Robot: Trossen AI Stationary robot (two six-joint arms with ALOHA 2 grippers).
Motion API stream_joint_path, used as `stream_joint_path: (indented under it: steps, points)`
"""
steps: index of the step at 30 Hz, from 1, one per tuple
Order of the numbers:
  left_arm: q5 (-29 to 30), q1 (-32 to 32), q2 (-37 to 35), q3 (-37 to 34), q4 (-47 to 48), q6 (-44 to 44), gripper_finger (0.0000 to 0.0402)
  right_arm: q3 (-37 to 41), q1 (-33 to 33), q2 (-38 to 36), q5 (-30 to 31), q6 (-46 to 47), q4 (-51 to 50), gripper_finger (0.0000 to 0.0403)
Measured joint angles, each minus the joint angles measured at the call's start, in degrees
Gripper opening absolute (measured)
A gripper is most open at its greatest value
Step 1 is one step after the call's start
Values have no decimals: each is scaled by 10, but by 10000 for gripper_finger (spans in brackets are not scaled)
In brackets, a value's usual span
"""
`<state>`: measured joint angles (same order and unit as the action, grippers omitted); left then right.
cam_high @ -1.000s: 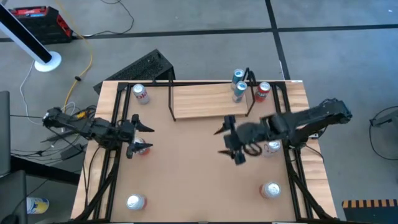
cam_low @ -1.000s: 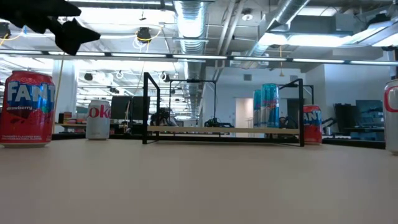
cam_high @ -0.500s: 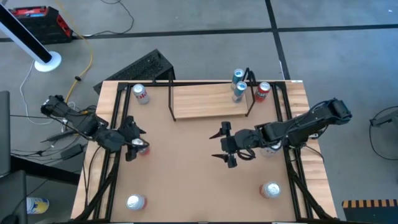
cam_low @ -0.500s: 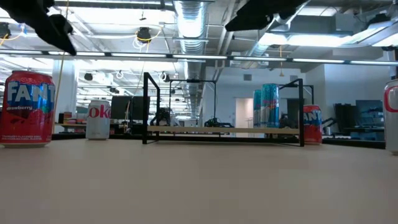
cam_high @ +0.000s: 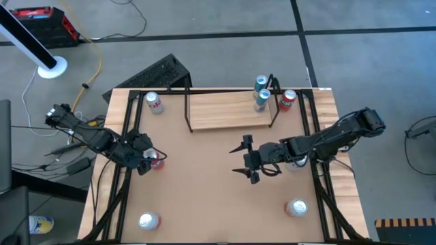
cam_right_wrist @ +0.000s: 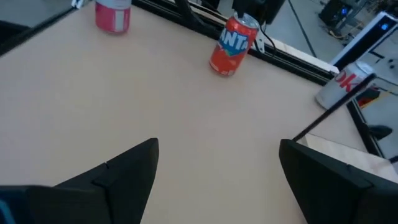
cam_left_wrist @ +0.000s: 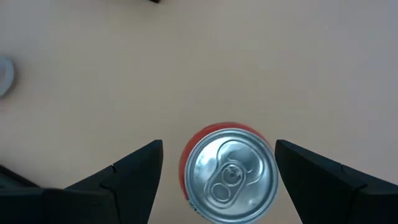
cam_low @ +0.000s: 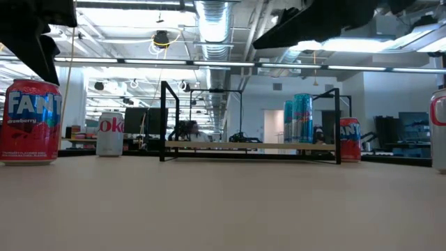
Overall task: Place canned beverage on shelf
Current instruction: Put the left orange soda can on the shelf
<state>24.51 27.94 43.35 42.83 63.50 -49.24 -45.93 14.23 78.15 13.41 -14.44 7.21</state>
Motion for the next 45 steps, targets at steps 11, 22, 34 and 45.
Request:
stream_joint_path:
  steps: [11, 22, 34, 45]
  points:
    - [-5, 0, 16, -5, -10, -27, 295, 3, -51, 0, 0, -7, -1, 357]
    - [-46, 0, 33, -45, -42, -34, 295, 3, -73, 0, -1, 16, 8, 356]
    - [-81, -7, 37, 13, -65, -10, 233, 3, -68, -4, 2, 39, -32, 356]
    - [-110, -128, 214, 107, -319, 287, 233, 2, -68, -31, 93, 113, -148, 356]
